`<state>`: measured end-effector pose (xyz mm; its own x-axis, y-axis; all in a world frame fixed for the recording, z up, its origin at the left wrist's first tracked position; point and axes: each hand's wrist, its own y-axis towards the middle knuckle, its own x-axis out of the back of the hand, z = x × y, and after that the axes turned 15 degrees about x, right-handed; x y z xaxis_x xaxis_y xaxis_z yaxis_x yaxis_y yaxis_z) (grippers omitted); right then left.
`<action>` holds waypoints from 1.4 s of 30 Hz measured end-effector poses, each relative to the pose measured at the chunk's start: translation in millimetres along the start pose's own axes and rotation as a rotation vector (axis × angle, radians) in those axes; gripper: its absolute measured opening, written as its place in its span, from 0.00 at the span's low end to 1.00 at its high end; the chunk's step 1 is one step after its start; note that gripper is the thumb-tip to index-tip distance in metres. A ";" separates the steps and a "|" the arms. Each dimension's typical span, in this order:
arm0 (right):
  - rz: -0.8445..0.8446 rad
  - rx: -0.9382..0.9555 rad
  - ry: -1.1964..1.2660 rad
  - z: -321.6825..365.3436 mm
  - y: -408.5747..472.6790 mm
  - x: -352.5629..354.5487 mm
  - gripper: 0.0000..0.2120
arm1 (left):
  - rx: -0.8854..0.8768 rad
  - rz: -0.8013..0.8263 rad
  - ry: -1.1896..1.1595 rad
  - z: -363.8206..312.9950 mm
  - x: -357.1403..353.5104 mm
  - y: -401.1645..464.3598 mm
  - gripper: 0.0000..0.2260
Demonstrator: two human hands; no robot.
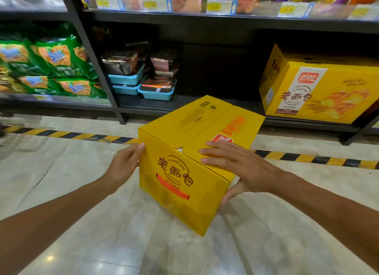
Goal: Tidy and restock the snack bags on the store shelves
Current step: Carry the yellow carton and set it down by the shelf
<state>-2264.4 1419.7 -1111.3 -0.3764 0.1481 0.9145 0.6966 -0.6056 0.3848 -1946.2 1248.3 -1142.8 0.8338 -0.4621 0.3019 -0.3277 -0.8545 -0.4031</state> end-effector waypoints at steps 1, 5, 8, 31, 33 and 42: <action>0.024 0.028 -0.021 -0.8 4.7 -6.3 0.48 | 0.013 -0.013 -0.020 2.7 -0.1 -2.5 0.16; 0.086 0.091 -0.083 -5.7 19.7 -31.2 0.47 | 0.044 -0.033 0.010 30.0 0.6 9.7 0.34; 0.149 0.111 -0.165 -2.0 29.7 -61.7 0.46 | 0.125 -0.047 0.007 30.8 -5.1 8.8 0.26; -0.269 -1.163 0.147 -116.9 -42.9 -19.5 0.39 | 0.016 0.158 -0.086 53.6 -65.4 -54.2 0.62; -0.326 -1.226 0.143 -114.4 -47.5 -18.5 0.41 | 0.003 0.158 -0.017 52.1 -46.3 -44.8 0.62; -0.414 -1.273 0.159 -65.3 -64.7 -24.9 0.32 | 0.091 -0.038 -0.066 39.6 -3.6 -11.5 0.29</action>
<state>-2339.9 1404.1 -1167.1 -0.5461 0.4563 0.7026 -0.4987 -0.8509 0.1650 -1927.8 1269.3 -1173.5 0.8732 -0.4106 0.2625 -0.2560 -0.8448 -0.4699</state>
